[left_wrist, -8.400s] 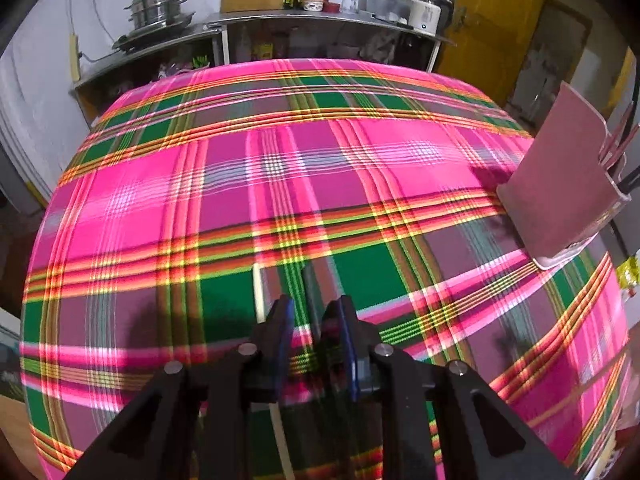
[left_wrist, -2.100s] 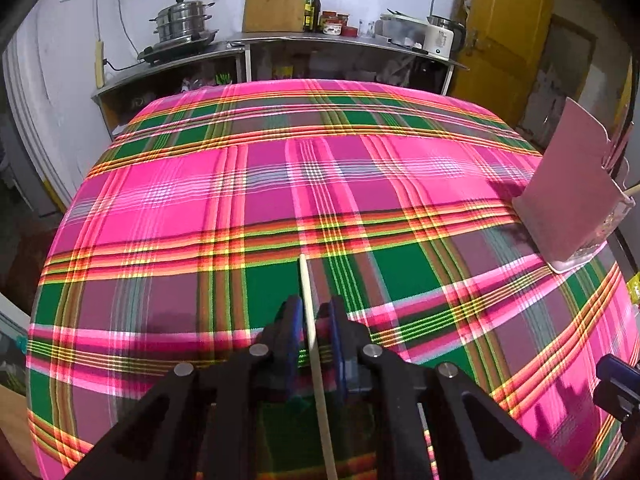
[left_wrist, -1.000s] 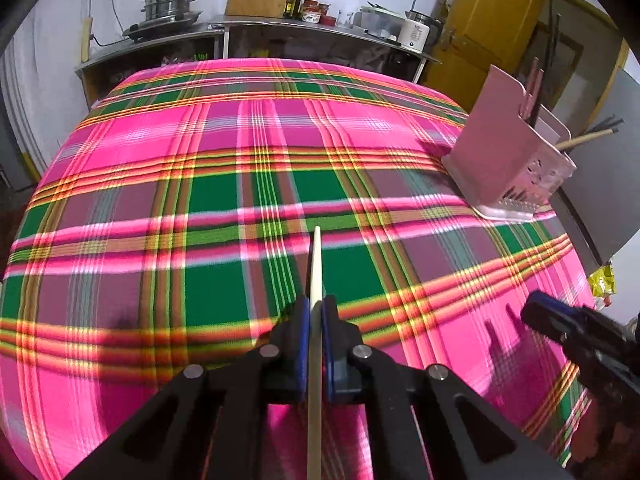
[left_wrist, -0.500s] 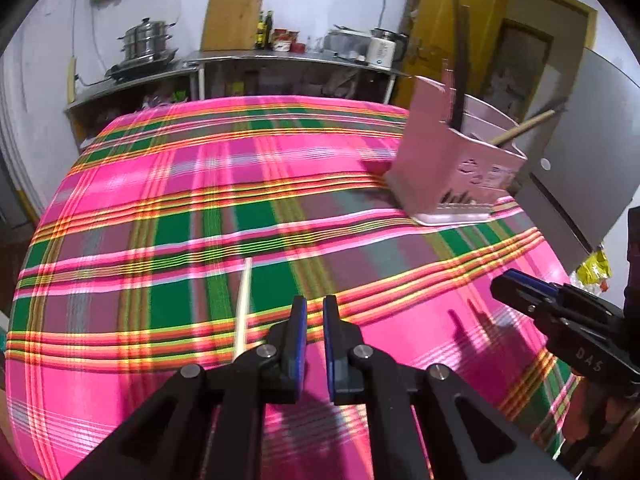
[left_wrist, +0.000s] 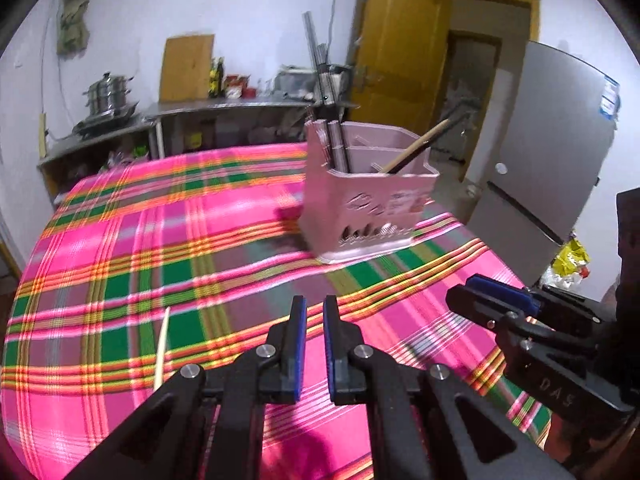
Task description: Organize utensils
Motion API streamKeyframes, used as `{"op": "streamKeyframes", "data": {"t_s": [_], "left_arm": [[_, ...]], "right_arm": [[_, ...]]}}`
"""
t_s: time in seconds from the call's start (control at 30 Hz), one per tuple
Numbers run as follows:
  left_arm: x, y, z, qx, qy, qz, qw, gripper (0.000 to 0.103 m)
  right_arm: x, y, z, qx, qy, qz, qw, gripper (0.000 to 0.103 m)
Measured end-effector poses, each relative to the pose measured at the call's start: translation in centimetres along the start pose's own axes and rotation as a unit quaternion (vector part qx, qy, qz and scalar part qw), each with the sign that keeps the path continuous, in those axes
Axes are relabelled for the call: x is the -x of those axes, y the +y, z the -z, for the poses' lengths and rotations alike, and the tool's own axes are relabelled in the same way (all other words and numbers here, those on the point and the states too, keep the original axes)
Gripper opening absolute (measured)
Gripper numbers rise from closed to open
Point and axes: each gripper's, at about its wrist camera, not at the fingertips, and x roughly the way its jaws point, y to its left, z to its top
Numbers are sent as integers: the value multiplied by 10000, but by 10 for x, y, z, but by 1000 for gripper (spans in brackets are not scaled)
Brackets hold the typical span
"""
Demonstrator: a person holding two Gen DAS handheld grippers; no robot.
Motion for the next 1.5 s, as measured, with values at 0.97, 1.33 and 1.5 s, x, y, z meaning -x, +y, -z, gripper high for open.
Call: {"op": "streamKeyframes", "data": {"t_s": [0.97,1.33,1.5], "left_arm": [[33,-29,1,-277,-716,77,9970,13],[32,-29,1,-270,-709,65,9971,13],[32,-29,2,-276,-721,50,9970,13]], "right_arm": [[43,-3,4,-14,-407,357,9985,25],[40,-2,4,0,-391,347,9986,25],[37,-1,5,22,-384,344,9987,25]]}}
